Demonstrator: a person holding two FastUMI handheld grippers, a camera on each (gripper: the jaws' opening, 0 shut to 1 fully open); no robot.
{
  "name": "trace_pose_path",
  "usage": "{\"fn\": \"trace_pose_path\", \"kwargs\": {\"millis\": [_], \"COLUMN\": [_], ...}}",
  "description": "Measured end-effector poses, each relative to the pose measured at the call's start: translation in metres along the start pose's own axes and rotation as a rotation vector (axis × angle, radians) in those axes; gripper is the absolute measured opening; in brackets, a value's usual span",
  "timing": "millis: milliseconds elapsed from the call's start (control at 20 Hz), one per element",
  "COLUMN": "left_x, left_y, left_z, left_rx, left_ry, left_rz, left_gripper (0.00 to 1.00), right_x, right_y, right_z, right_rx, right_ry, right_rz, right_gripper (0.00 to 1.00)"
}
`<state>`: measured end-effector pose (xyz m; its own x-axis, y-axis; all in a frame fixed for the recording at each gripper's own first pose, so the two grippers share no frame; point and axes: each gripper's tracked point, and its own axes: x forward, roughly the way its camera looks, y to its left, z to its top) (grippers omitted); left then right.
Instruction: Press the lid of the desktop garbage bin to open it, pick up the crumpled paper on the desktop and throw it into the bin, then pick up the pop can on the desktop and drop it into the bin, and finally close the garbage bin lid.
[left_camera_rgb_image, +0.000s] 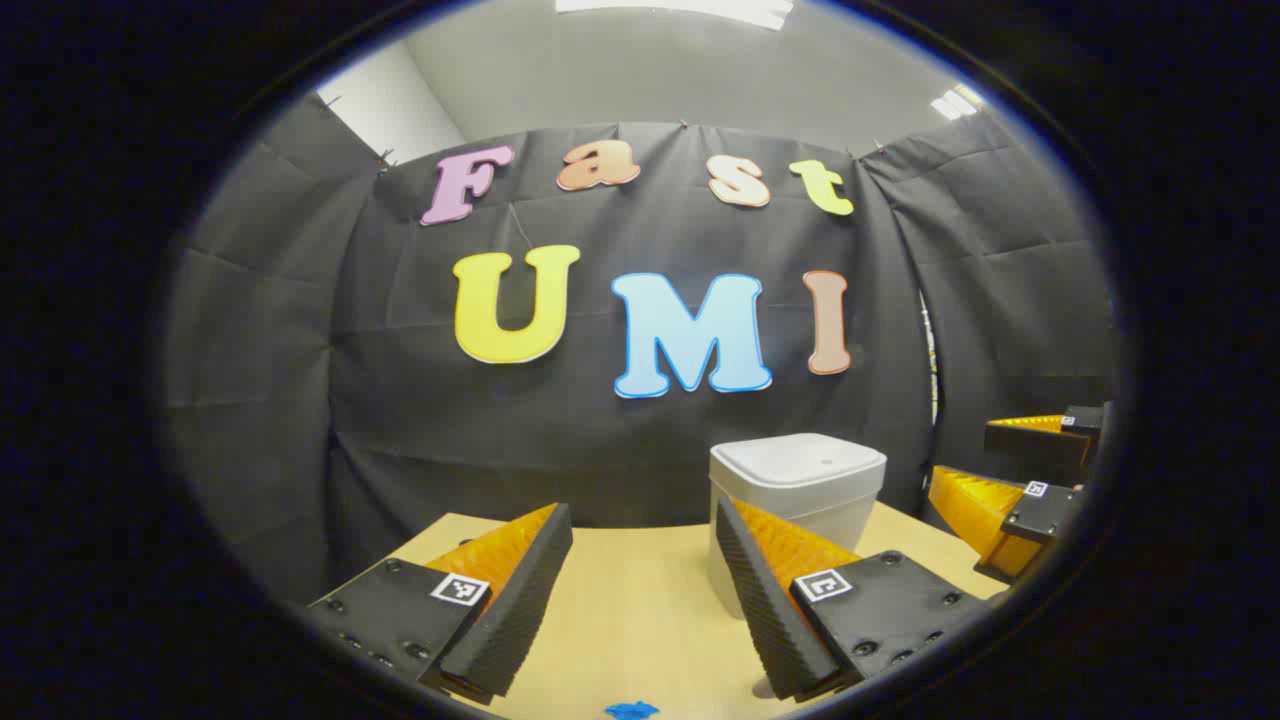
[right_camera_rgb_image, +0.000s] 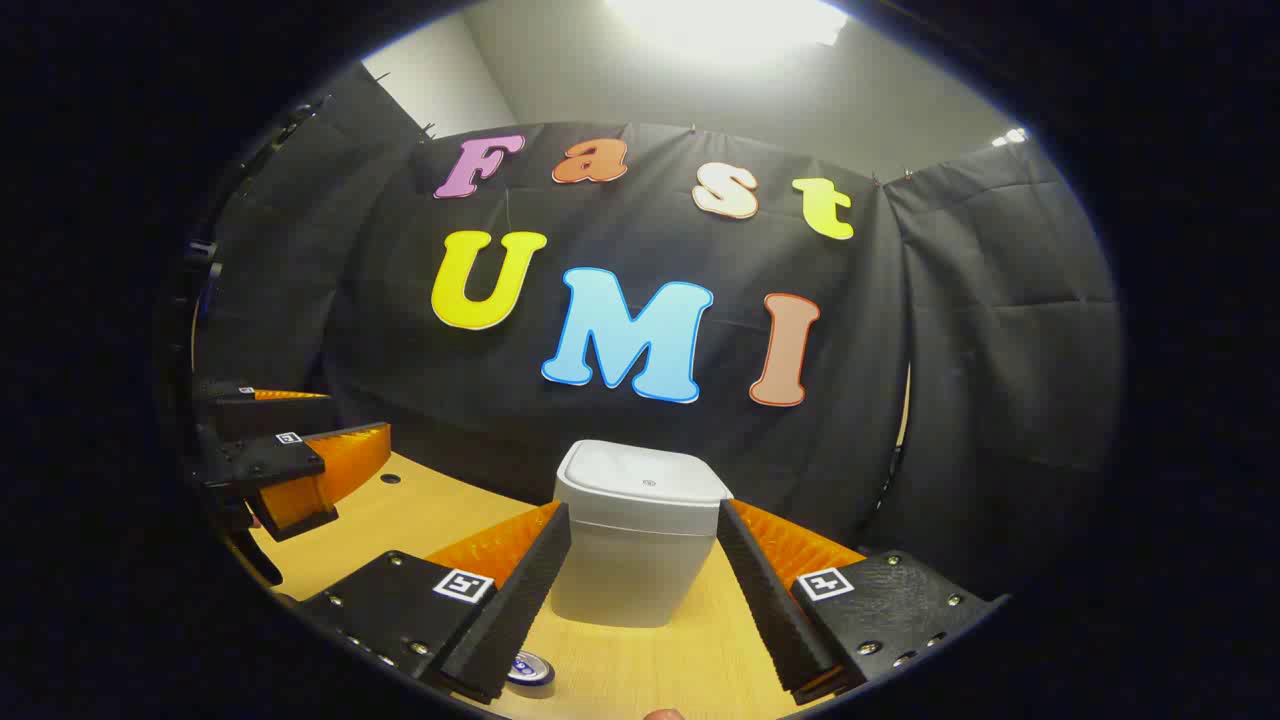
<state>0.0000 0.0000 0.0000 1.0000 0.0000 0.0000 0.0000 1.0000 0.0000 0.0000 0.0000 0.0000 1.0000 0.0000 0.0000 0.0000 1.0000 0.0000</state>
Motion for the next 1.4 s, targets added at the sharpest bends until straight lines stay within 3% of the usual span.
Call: {"fn": "trace_pose_path", "kwargs": {"millis": [200,500,1050,1200,1400], "left_x": [-0.011,-0.006,-0.003,-0.008,-0.01], "left_y": [0.014,0.014,0.014,0.015,0.016], "left_z": [0.012,0.006,0.008,0.008,0.007], "left_rx": [0.011,-0.023,-0.014,-0.011,-0.001], "left_ry": [-0.018,-0.01,-0.018,-0.016,-0.011], "left_rz": [0.065,0.083,0.108,0.108,0.101], "left_gripper": [0.95,0.96,0.96,0.96,0.95], "right_x": [0.007,0.027,0.036,0.035,0.041], "right_y": [-0.005,-0.022,-0.008,-0.007,-0.006], "right_z": [-0.002,-0.019,-0.025,-0.024,-0.026], "right_rx": [0.034,0.016,0.017,0.001,0.008], "right_ry": [-0.032,0.002,0.018,0.015,0.025], "right_rz": [0.025,0.012,0.069,0.058,0.05], "right_gripper": [0.94,0.94,0.95,0.74,0.61]}}
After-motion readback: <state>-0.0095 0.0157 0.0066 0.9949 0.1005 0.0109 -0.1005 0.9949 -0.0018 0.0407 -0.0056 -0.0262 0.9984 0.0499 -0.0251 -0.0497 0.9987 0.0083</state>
